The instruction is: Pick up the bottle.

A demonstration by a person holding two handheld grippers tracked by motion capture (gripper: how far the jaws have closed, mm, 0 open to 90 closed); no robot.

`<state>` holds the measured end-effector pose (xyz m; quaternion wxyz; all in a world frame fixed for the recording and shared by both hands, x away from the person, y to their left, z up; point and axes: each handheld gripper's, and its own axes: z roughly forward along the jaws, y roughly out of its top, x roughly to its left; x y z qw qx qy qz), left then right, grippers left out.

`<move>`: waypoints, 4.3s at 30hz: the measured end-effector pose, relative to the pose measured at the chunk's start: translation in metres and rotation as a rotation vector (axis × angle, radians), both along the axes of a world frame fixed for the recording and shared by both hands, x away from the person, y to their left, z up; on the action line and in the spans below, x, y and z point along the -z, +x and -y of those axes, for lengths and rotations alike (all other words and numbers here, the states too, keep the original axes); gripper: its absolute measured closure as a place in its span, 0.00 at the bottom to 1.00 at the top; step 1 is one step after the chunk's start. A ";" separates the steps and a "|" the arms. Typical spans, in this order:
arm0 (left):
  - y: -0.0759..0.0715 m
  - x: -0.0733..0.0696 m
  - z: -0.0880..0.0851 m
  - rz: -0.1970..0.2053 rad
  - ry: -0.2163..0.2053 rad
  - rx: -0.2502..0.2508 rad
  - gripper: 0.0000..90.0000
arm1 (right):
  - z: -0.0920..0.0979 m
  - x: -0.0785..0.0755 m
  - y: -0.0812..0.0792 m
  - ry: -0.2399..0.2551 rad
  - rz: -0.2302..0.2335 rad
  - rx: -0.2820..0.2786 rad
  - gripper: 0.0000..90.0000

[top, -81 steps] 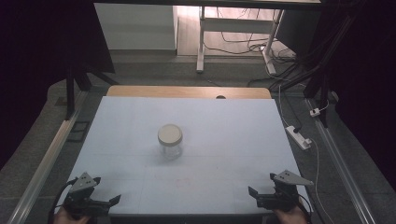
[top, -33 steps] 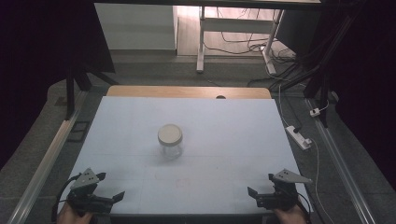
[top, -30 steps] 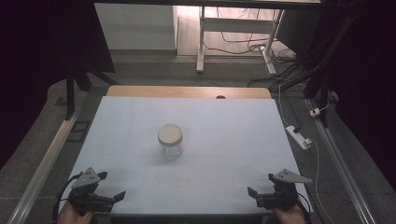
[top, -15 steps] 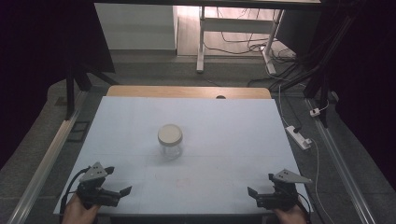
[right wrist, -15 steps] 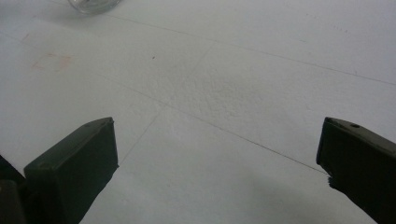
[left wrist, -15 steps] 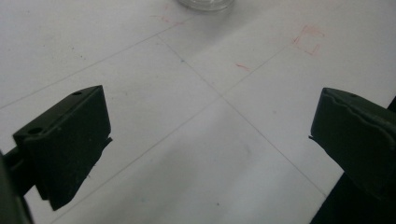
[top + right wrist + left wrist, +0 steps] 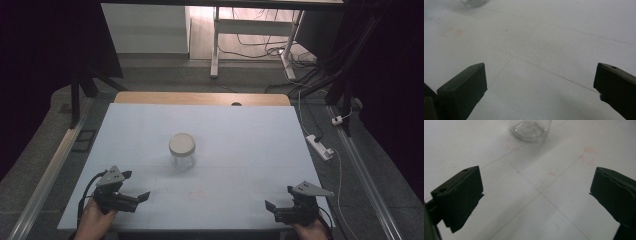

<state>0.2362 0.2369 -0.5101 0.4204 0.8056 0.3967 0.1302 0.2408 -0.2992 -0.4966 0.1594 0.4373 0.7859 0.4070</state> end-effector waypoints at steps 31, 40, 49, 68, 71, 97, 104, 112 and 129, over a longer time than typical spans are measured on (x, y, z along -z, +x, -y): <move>0.081 0.000 0.058 0.016 0.068 0.105 0.00 | -0.001 0.001 0.001 -0.004 -0.014 -0.012 0.00; 0.103 0.005 0.073 0.021 0.062 0.127 0.00 | -0.001 0.001 0.002 -0.004 -0.016 -0.016 0.00; 0.128 0.009 0.085 0.020 0.015 0.156 0.00 | -0.001 0.001 0.002 -0.006 -0.022 -0.022 0.00; 0.136 0.012 0.096 0.037 0.062 0.161 0.08 | -0.001 0.001 0.002 -0.007 -0.026 -0.030 0.00; 0.136 0.012 0.096 0.041 0.061 0.163 0.08 | -0.001 0.001 0.002 -0.008 -0.026 -0.030 0.00; 0.124 -0.014 0.099 0.076 0.027 0.174 0.08 | -0.002 0.001 0.002 -0.008 -0.026 -0.032 0.00; 0.117 -0.023 0.105 0.077 0.044 0.222 0.08 | -0.002 0.001 0.002 -0.008 -0.026 -0.035 0.00; 0.109 -0.032 0.114 0.068 0.031 0.284 0.08 | -0.002 0.001 0.002 -0.010 -0.024 -0.038 0.00; 0.089 -0.041 0.138 0.066 0.028 0.389 0.08 | -0.002 0.001 0.002 -0.012 -0.024 -0.041 0.00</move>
